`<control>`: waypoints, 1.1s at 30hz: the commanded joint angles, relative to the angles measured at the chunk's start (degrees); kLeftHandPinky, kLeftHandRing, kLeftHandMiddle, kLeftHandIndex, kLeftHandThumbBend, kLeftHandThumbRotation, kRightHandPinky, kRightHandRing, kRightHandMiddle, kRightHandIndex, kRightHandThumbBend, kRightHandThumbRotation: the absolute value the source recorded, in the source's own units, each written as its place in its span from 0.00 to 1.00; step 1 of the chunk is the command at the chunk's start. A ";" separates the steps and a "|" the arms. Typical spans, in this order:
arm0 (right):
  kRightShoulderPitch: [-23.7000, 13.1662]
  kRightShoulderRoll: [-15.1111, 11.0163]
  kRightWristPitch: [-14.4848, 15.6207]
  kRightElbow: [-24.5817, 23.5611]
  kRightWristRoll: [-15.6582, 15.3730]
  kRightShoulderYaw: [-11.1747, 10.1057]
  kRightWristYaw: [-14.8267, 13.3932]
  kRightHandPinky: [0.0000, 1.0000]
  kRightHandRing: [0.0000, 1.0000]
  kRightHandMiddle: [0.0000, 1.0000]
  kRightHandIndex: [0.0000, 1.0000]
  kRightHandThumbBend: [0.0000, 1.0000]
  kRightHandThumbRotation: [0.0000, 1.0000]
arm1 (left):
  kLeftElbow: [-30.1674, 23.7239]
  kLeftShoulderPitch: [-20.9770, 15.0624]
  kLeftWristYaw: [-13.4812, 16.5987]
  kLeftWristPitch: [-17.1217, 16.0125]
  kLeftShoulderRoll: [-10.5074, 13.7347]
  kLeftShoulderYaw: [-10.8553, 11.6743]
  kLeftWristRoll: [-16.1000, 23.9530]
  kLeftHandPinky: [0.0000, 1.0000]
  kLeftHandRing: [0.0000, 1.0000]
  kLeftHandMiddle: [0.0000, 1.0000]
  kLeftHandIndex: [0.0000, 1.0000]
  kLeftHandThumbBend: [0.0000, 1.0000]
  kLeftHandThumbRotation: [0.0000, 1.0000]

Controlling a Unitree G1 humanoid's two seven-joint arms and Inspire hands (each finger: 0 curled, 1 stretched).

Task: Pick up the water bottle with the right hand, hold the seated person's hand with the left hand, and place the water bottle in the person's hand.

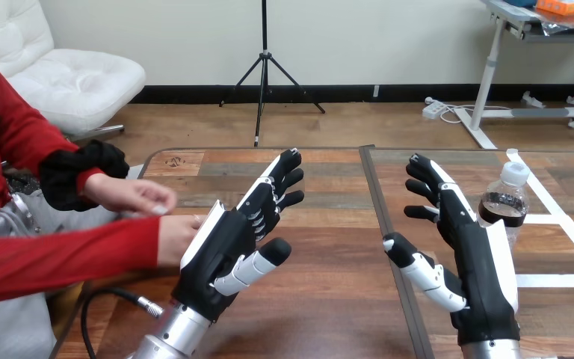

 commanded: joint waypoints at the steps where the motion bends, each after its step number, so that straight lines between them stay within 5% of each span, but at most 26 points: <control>1: -4.28 -0.62 -2.74 0.03 0.22 -0.78 -0.63 0.71 0.85 0.89 0.89 1.00 0.82 | -0.05 -4.75 0.72 0.04 0.46 -0.13 0.49 0.90 0.96 0.99 0.97 1.00 0.80; 33: -3.04 -0.77 -6.83 0.79 0.29 -1.50 -0.20 0.66 0.84 0.88 0.88 1.00 0.86 | -4.04 -1.97 -5.83 3.40 -1.52 0.60 -6.34 0.86 0.93 0.96 0.95 1.00 0.83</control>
